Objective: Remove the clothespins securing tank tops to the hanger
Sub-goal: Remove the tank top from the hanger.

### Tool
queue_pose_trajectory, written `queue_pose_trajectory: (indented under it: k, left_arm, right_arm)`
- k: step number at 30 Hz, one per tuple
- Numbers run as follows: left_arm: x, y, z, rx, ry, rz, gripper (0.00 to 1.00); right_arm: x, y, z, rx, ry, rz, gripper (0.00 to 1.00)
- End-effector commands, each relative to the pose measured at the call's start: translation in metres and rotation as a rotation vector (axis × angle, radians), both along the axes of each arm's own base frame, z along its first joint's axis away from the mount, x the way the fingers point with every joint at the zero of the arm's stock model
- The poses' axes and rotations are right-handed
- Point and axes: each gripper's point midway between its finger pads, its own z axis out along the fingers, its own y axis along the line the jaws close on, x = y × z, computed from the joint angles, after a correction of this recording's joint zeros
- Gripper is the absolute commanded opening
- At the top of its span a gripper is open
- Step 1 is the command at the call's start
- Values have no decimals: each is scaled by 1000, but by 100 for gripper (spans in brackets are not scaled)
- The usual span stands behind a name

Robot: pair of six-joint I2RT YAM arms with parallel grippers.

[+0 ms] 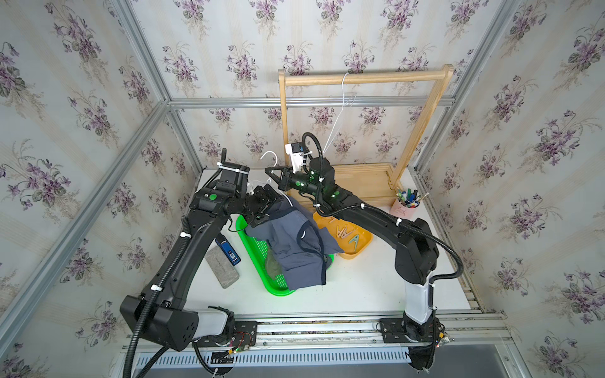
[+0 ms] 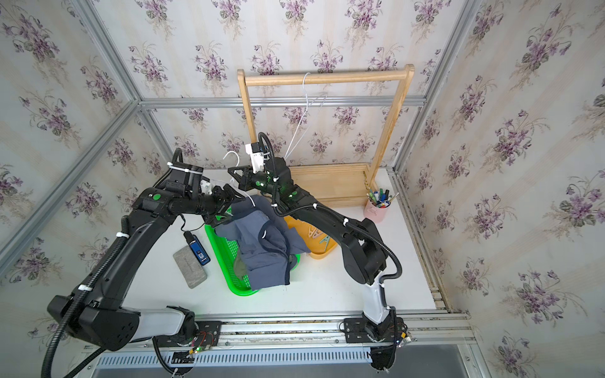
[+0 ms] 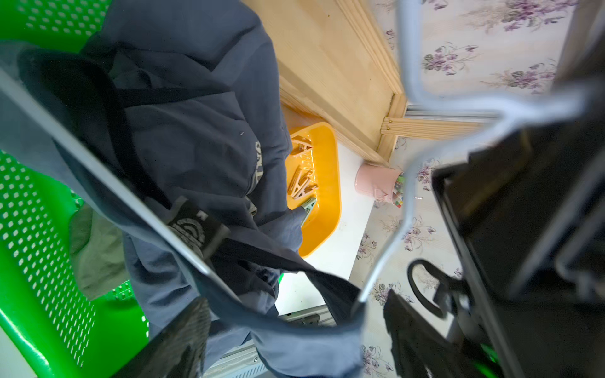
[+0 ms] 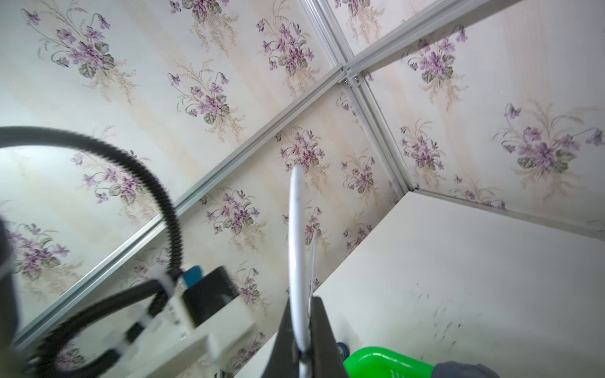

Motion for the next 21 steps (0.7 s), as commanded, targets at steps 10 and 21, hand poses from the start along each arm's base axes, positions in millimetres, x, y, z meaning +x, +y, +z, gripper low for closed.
queue_pose_trajectory:
  k: [10, 21]
  left_arm:
    - [-45, 27, 21, 15, -42, 26, 85]
    - [-62, 70, 35, 93, -61, 160, 84]
  right_arm:
    - [44, 28, 22, -3, -130, -75, 0]
    - [39, 18, 68, -70, -217, -89, 0]
